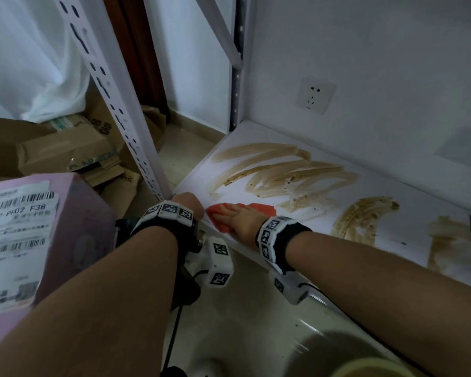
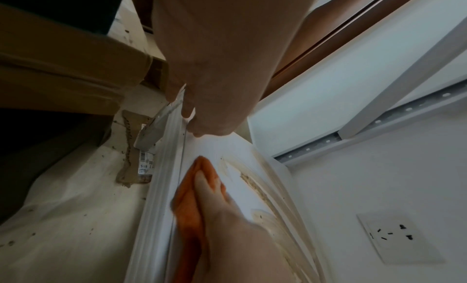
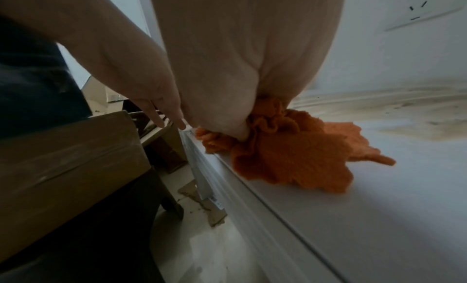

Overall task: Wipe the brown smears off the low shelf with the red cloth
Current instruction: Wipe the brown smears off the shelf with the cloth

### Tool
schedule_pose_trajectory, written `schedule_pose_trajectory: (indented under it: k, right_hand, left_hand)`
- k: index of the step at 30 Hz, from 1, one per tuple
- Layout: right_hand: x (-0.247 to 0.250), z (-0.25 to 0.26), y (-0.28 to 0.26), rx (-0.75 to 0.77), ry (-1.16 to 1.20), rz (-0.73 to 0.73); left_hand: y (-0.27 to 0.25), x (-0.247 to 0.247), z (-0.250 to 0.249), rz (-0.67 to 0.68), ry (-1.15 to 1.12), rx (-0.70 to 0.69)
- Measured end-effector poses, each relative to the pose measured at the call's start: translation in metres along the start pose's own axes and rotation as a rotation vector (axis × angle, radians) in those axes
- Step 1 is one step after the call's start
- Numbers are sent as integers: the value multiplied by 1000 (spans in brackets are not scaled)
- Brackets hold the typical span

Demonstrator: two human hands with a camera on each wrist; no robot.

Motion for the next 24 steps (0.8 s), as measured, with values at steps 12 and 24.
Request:
schedule_pose_trajectory:
  k: [12, 24]
  right_hand:
    - [23, -35, -5, -191, 82, -11]
    - [28, 11, 33, 56, 36, -84]
  left_hand:
    - [20, -5, 12, 56, 145, 107]
    - [8, 9, 6, -14, -14, 21]
Point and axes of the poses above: each hand's wrist, its own y-axis towards the middle knuckle, its own x-axis out of the back of the hand, z = x × y, the point moved 5 cm from there along y, towards the middle knuckle, and after that the axes turned 10 degrees about y, right-handed, at the moved point
